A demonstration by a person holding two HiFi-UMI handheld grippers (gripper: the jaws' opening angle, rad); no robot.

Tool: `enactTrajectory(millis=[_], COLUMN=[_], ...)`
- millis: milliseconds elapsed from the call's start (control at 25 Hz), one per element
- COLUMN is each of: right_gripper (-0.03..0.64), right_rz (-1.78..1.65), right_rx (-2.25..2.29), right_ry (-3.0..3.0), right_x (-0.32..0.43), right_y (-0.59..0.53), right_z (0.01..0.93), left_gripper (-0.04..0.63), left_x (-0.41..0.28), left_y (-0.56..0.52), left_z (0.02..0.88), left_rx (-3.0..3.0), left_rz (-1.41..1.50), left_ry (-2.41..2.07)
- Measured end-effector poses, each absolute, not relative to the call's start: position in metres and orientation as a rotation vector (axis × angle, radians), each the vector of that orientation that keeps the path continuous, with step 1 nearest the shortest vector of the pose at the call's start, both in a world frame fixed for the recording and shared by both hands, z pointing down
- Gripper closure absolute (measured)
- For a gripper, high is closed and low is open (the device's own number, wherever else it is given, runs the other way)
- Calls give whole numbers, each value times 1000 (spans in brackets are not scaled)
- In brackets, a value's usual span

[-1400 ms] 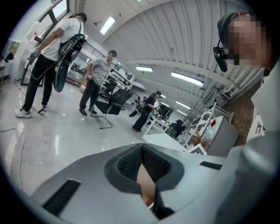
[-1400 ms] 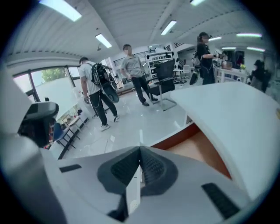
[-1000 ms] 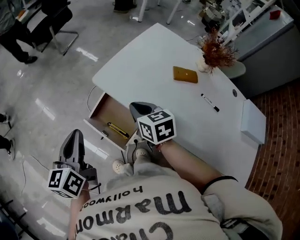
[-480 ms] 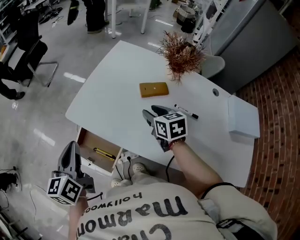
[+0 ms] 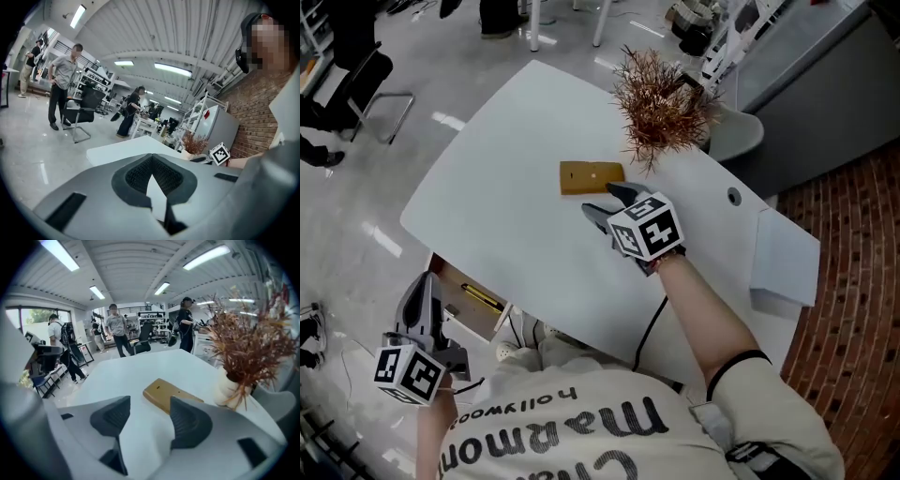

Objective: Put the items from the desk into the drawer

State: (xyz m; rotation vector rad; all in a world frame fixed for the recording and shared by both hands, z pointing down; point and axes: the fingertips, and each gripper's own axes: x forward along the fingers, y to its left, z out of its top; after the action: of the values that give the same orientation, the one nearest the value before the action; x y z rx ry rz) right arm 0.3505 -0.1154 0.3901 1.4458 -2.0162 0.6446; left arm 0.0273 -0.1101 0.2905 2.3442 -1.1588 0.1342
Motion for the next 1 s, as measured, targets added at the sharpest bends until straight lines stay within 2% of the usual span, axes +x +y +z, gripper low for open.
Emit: enactTrajectory(millis=[200,560,1000], right_gripper=[274,198,167], right_rz=[533,352,348], right_rx=[1264,886,616], right_ry=[-2044,-1935,-1865], right_x=[347,336,318], right_y=[-140,-175,-195], right_z=[401,435,463], left_gripper=[594,594,594], left_x=[26,7,-32], left_y=[-112,-114,-109], left_z=[303,312,321], left_rx=[2313,2277,2194], left_rz=[192,245,222], left_ry=[-1183,-1232,-1329])
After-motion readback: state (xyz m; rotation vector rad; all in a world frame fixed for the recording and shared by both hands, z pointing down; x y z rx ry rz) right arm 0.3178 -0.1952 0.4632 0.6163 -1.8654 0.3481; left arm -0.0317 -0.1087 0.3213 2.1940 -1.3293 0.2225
